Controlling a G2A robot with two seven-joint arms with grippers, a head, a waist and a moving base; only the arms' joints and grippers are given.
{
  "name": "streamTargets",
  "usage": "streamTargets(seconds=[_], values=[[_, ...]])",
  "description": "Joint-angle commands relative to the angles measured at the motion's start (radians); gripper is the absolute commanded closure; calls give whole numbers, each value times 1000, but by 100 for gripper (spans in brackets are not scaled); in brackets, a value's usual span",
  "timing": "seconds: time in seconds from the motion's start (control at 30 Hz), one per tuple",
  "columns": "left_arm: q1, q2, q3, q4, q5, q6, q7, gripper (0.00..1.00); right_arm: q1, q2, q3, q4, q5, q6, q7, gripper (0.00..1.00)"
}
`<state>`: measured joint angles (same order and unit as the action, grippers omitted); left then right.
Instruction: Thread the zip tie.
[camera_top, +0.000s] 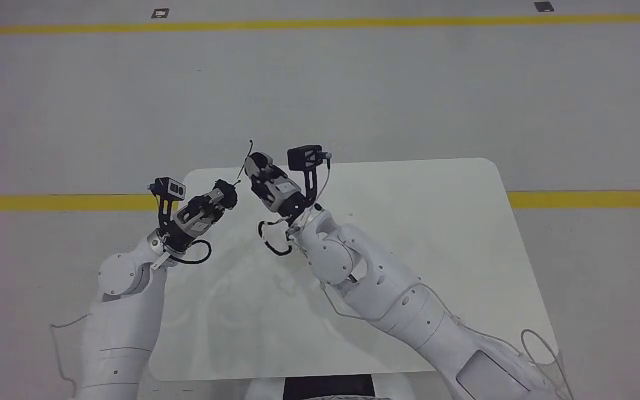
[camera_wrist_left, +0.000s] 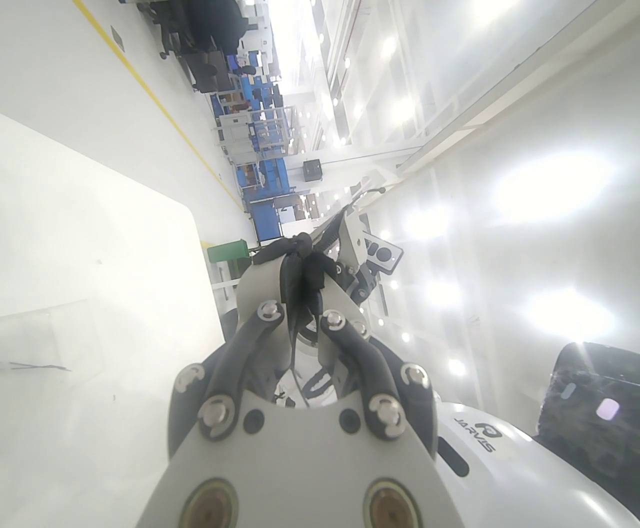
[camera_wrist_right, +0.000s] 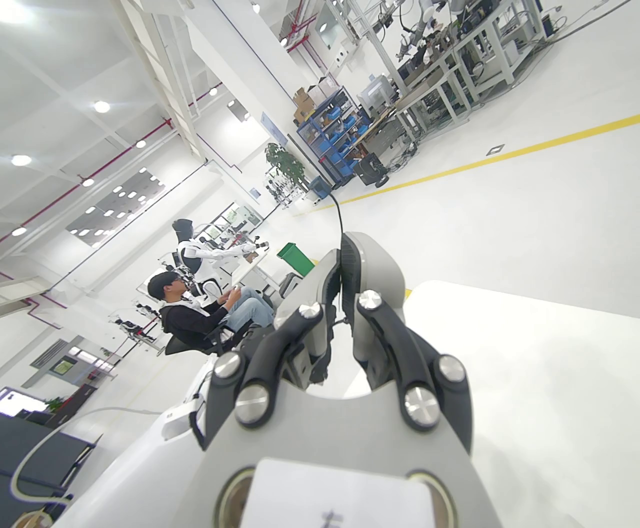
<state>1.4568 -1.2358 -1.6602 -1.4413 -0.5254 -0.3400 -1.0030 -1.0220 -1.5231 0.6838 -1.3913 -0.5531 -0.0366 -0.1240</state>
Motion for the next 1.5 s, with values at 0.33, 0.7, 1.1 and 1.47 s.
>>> streamTargets(seconds=[0.33,0.7,1.1,1.47], values=[[0,0,0,0,0,0,0,100,-24,-12,27,3,-38,-1,13,100],[0,0,0,0,0,0,0,100,-33,-28,42,14,-60,-2,26,100],[0,0,0,0,0,0,0,100,-44,-41,58,14,-89,-3,43,100],[11,8,19,-24,-8,2,45,100,-56,-51,73,15,-109,-4,56,100]])
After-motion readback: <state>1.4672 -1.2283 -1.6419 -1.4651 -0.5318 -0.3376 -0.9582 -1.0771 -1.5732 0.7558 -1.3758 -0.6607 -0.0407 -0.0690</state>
